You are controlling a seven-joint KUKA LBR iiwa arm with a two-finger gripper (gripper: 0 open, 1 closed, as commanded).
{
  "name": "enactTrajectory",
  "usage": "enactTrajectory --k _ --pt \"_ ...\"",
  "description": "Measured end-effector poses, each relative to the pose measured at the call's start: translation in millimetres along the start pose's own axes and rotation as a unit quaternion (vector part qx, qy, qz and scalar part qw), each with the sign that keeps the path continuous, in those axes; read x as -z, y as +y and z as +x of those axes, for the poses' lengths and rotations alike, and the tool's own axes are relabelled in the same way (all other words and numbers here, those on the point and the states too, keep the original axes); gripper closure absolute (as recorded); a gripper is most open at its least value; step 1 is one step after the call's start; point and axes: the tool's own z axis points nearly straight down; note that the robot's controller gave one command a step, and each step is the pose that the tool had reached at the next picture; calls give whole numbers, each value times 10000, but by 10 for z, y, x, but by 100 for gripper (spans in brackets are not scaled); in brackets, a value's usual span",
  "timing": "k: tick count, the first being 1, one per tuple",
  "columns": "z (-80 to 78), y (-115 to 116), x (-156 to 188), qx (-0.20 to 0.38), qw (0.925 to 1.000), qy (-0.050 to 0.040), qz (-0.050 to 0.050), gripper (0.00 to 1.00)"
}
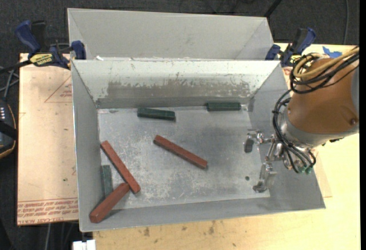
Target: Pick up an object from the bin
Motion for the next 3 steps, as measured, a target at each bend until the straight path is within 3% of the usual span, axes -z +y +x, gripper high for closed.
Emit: enactTrajectory --k 1,2,3 --pt "-155 350 -432 996 9950 -45 16 0" --pt "-402 677 -731 985 9951 -8 -5 0" --pt "-583 1131 -658 891 9960 -6 -3 0"
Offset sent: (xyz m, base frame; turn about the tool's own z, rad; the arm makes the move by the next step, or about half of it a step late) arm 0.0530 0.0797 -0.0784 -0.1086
